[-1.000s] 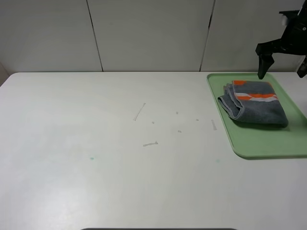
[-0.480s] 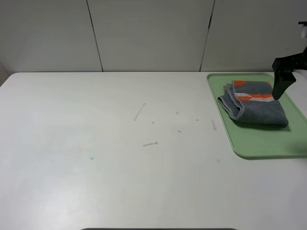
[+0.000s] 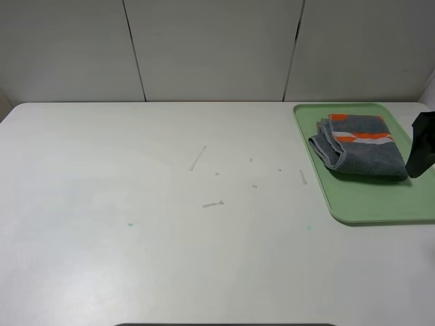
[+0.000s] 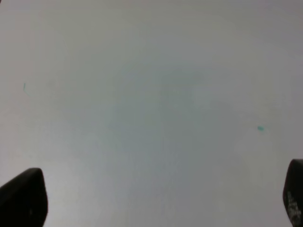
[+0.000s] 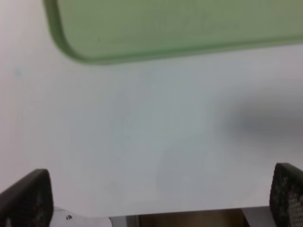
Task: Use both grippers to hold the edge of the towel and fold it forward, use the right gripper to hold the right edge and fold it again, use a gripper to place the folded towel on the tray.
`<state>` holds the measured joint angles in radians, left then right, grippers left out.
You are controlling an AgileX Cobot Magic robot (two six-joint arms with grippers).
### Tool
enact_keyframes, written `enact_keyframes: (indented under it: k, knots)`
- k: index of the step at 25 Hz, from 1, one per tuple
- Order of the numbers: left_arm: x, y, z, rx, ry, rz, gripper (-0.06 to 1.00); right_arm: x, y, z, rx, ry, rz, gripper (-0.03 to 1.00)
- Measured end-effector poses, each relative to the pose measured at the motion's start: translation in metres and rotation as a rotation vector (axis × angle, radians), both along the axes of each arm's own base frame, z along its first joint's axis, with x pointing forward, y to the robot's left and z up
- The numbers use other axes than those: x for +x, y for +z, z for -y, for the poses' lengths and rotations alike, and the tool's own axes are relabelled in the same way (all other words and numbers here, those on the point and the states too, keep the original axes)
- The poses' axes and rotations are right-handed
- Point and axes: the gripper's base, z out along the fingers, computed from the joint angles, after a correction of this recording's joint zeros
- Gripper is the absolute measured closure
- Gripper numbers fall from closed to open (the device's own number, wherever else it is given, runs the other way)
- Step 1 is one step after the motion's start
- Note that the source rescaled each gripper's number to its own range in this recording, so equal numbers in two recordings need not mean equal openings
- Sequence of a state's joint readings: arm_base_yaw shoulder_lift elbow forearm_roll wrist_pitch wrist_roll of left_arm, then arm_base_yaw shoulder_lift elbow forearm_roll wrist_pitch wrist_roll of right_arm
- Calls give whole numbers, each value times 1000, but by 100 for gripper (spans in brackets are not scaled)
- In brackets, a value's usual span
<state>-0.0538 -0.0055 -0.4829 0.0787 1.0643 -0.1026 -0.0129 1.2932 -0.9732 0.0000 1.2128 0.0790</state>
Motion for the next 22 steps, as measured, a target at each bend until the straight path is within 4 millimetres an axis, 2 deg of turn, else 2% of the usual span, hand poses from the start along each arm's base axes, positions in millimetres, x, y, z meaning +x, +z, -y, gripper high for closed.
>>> enact_keyframes:
  k: [9,17,22]
  knots:
    - [0,0,0,0,0,0,-6,-69,28,-2,12,-2,207,-3]
    - [0,0,0,0,0,0,-6,-143,55,-3,12,1,515,-3]
    - [0,0,0,0,0,0,-6,-181,65,-4,9,2,691,-3]
